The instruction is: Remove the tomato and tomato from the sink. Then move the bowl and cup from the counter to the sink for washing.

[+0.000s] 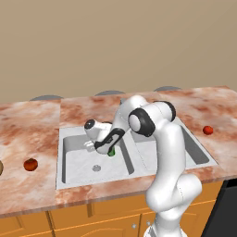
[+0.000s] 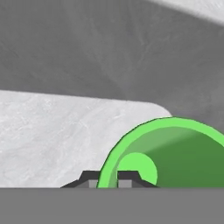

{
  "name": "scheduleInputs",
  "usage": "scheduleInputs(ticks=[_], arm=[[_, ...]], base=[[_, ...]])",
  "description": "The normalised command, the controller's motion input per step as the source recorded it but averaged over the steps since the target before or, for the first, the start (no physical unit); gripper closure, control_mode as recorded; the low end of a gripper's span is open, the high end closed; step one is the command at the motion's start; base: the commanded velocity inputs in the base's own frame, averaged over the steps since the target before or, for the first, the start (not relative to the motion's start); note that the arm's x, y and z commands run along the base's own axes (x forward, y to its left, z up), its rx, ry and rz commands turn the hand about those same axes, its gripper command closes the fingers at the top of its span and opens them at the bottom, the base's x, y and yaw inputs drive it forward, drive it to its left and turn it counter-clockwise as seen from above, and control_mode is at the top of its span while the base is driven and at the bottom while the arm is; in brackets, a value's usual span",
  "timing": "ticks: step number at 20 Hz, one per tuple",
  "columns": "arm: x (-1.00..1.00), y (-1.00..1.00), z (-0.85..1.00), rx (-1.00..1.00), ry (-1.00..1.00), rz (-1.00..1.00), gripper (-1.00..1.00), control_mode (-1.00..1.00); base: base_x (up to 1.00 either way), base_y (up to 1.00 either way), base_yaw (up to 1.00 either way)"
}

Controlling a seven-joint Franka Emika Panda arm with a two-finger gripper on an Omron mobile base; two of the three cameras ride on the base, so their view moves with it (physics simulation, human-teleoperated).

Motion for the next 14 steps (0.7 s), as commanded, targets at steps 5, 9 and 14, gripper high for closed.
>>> scheduleInputs(ticks=[5, 9, 14], arm=[[0.03, -0.14, -0.01, -0.02, 0.0, -0.01, 1.0, -1.0], [0.01, -0.16, 0.0, -0.01, 0.0, -0.01, 1.0, -1.0], [0.05, -0.15, 0.0, 0.0, 0.0, 0.0, 1.0, -1.0]], base=[[0.0, 0.0, 0.0], [0.0, 0.0, 0.0], [0.0, 0.0, 0.0]])
